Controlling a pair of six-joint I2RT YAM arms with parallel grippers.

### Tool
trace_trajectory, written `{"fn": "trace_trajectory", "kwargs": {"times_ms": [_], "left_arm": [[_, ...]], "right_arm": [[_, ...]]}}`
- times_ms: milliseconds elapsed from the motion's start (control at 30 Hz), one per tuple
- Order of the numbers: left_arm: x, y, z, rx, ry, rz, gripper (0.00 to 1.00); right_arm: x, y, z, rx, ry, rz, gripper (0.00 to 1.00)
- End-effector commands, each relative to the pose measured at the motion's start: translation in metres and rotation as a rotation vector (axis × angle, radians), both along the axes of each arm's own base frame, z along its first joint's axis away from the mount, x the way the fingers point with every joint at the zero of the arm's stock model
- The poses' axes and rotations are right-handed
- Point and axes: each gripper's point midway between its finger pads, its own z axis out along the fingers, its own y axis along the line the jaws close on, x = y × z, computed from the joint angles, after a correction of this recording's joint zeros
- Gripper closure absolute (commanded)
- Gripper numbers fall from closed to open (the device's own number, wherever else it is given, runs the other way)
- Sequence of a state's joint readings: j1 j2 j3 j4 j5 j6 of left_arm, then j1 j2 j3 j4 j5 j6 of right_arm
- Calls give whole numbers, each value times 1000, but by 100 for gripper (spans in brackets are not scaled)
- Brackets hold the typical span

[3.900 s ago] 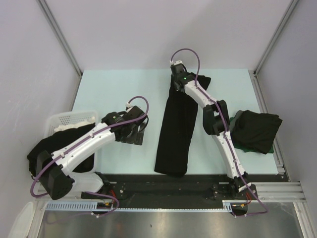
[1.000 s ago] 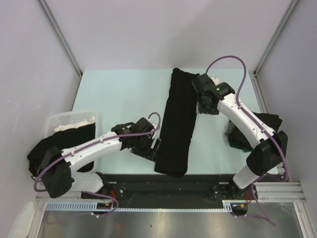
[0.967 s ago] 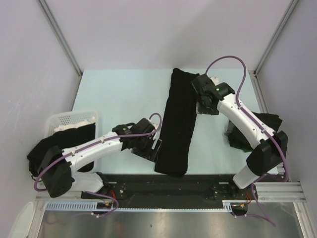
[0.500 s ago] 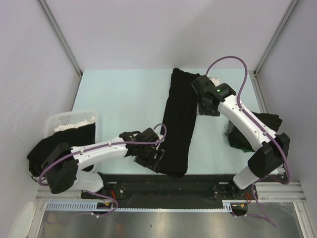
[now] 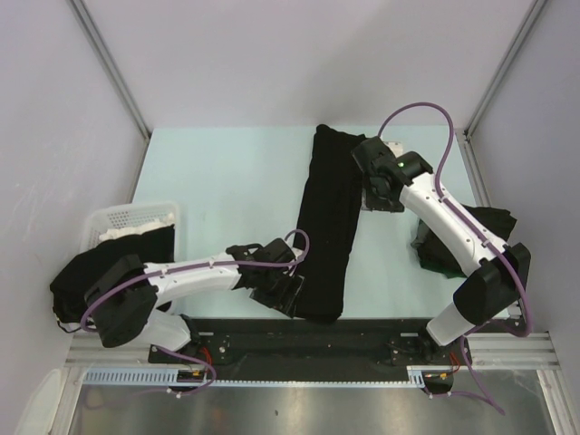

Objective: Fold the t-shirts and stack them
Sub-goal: Grab the bottom of the folded rectangular tshirt with both arms

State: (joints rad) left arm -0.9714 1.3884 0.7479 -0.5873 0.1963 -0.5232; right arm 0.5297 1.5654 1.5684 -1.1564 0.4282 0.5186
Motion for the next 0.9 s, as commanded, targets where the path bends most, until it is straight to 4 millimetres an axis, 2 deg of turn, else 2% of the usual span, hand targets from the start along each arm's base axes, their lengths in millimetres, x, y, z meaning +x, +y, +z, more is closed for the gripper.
{"fn": "trace_trajectory", "kwargs": {"times_ms": [0, 300, 467, 600, 733, 867], "left_arm": [[8, -22, 3, -60, -21, -26, 24], [17, -37, -6, -69, -21, -42, 26], [18, -39, -8, -58, -9, -56, 35], [17, -35, -4, -49, -15, -63, 41], [12, -23, 1, -9, -4, -70, 46], [12, -14, 8, 15, -24, -80, 49]], "right_arm": [[0, -3, 16, 3, -26, 1, 45], [-2, -7, 19, -19, -13, 3, 45], [-1, -8, 19, -22, -10, 0, 45], [2, -6, 18, -16, -10, -1, 45], [5, -2, 14, -3, -7, -5, 45], [1, 1, 4, 7, 16, -6, 45]]}}
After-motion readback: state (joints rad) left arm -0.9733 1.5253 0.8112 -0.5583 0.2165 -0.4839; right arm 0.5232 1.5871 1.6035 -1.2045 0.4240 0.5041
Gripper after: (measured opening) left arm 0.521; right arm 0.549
